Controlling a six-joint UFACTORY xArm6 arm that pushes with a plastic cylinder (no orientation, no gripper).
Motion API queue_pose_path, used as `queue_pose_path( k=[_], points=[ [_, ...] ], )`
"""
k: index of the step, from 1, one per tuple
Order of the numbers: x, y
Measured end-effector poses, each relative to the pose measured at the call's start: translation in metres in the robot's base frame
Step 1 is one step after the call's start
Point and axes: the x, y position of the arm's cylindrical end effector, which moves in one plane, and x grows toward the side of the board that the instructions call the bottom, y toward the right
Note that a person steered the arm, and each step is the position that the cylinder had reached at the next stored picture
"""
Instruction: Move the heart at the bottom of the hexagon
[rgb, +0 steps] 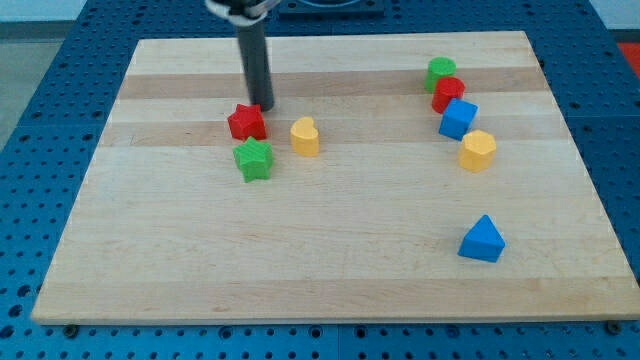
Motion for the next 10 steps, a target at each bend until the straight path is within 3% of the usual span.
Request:
queue_pose_path(
  k=[2, 5, 10],
  points=[
    [0.021, -0.004],
    [0.028, 0.094],
    [0.114, 0.095]
  ],
)
